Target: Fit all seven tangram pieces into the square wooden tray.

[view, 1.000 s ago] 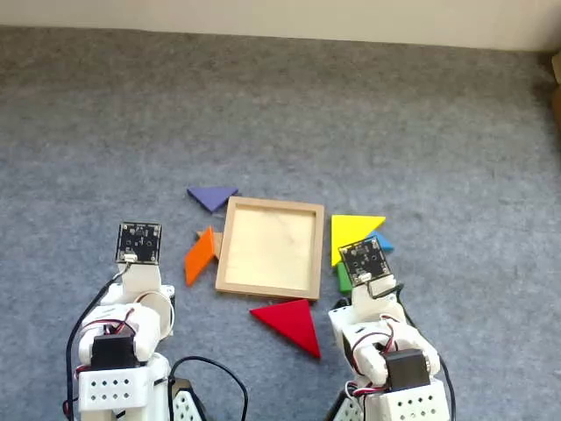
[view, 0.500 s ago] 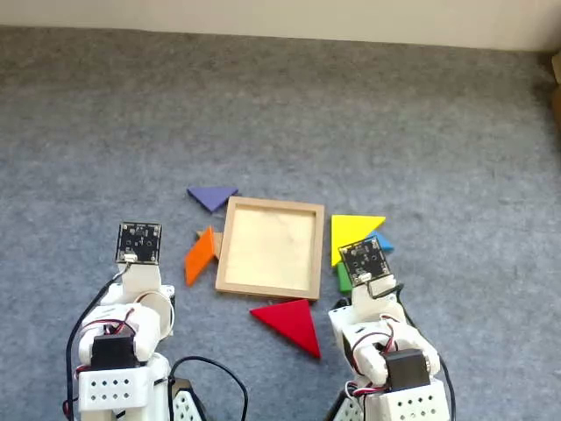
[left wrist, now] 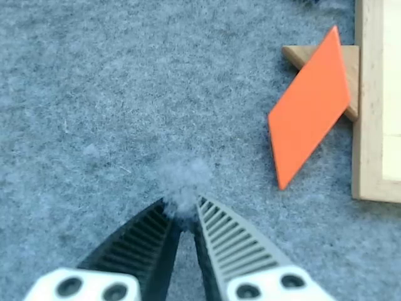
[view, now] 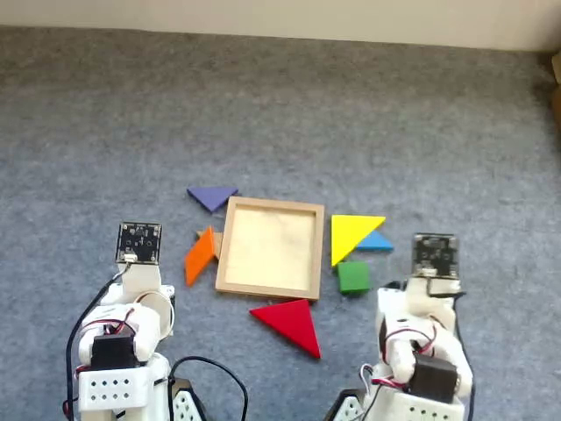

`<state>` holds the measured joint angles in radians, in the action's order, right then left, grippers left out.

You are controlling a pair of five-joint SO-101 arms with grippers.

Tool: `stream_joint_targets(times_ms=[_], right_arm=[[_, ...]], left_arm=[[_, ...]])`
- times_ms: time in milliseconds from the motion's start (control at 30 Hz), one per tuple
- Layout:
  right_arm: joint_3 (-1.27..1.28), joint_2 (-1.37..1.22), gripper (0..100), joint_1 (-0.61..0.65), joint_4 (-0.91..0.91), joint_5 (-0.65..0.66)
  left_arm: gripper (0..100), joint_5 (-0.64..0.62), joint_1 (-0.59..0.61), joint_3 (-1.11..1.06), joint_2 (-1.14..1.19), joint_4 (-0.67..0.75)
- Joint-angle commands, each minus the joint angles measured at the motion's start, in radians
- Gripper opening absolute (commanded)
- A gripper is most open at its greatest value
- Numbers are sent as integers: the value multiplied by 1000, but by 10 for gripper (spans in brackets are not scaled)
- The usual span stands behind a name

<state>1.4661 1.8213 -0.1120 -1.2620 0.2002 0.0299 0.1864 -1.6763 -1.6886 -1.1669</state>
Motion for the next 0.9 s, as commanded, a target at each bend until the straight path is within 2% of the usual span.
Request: stream_joint_targets(times_ms=[0,67,233,367,633,867], right_arm=[[-163,-5,51,-54,-1,-9],[-228,-7,51,-70,-1,-23],[-392,-8,51,-68,-1,-213],[-524,-44,51,-22,-4,-258],[-819,-527,51,-13,-48,-351],[-1024,-808,51,88,-101,-431]], left_arm=[[5,-3,-5,-27,-10,-3],[5,-3,-5,-27,-10,-3],[5,-3,-5,-27,-10,-3],[5,-3,-5,-27,-10,-3],[5,-3,-5,-27,-10,-3],[5,-3,-5,-27,-10,-3]])
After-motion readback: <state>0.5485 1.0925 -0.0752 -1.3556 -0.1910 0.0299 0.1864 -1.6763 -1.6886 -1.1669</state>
